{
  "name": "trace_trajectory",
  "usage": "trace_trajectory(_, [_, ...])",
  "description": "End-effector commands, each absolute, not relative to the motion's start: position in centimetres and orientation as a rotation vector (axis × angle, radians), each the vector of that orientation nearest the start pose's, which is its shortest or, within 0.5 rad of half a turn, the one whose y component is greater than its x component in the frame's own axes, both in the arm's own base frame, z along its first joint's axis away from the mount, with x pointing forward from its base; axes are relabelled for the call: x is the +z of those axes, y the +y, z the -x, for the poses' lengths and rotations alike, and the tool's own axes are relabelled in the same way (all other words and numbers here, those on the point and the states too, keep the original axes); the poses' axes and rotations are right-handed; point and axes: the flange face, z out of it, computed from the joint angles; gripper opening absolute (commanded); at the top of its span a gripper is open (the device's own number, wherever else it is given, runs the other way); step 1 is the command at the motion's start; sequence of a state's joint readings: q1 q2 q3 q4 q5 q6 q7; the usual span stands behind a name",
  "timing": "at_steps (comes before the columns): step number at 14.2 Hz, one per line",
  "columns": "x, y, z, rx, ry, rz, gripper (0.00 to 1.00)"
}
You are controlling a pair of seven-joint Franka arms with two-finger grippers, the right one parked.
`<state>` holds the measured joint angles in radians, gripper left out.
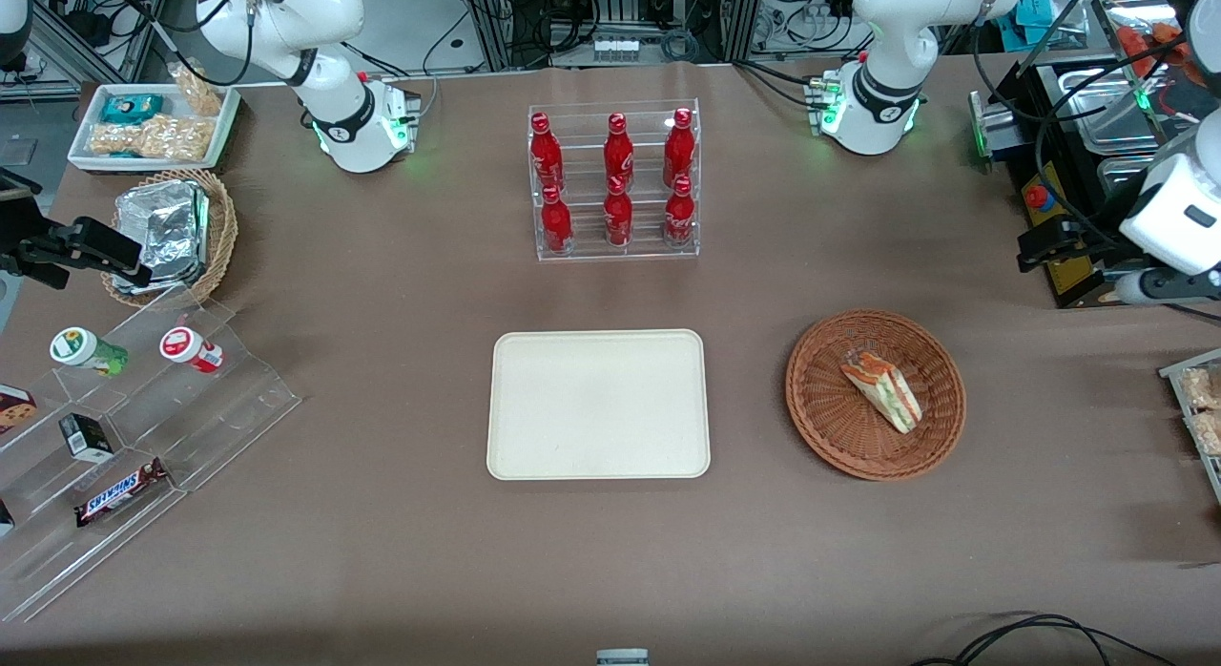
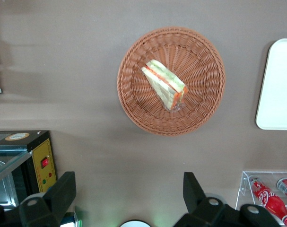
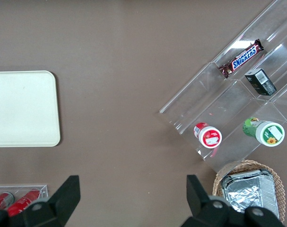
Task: Place sandwich from basket to tray
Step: 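Move the left gripper from rest toward the wicker basket, then lower the left gripper and grasp the triangular sandwich in the basket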
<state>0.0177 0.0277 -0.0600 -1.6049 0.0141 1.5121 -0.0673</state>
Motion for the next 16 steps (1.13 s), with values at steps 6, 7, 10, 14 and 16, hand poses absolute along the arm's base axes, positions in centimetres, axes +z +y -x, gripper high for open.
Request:
trace_trajectory(6, [45.1, -5.6, -55.6, 0.179, -0.157, 3.082, 1.00])
trace_trajectory(7, [43.1, -6.1, -55.3, 0.147, -0.212, 3.080, 1.00])
trace_trajectory(10, [38.3, -7.8, -54.3, 0.050, -0.469, 3.066, 1.00])
trace_trajectory(14, [33.5, -9.9, -56.1, -0.005, -1.175, 2.868, 1.00])
trace_trajectory(16, [32.0, -10.0, -57.6, -0.021, -1.279, 2.816, 1.00])
